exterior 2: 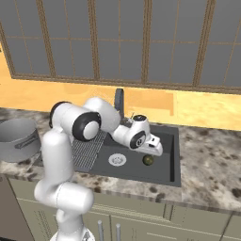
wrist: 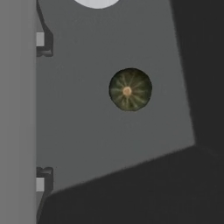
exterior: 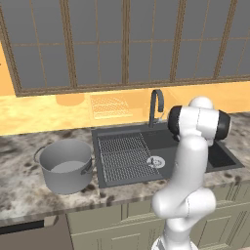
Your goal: Dump the squash from the pot into the sink. Then turn on the water and wash the squash. Then turn off the water and put the squash back in the pot.
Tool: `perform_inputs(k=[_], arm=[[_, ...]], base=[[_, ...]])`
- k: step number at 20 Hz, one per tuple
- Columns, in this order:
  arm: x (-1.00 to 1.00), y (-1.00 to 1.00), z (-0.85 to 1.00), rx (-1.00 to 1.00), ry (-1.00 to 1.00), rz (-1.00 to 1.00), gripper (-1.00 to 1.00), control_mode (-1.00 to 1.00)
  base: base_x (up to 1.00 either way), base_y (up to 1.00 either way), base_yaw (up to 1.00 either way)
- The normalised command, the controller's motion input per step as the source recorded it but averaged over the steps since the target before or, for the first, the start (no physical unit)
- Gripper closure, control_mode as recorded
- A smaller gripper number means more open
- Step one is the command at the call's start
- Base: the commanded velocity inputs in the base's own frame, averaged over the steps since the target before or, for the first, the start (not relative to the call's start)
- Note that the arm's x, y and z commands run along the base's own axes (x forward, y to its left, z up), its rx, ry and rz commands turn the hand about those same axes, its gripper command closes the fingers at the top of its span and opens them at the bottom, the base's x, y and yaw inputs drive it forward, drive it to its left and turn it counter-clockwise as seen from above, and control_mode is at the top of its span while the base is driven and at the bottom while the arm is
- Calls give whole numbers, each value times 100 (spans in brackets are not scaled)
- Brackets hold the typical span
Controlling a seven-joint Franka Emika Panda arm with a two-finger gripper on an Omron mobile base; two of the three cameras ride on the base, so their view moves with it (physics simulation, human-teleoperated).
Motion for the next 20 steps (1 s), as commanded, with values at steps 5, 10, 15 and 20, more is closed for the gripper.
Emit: perform_inputs(k=[5,10,15,20], arm=[[6,-6,-29,0,1,13,-100,-100],[5,0,-17,2,0,12,-100,-100],[22,0,-6,2,0,10,-100,-100],[19,0,-9,3,0,9,-100,-100]], base=[[0,0,0],[0,0,0],[0,0,0],[0,0,0]])
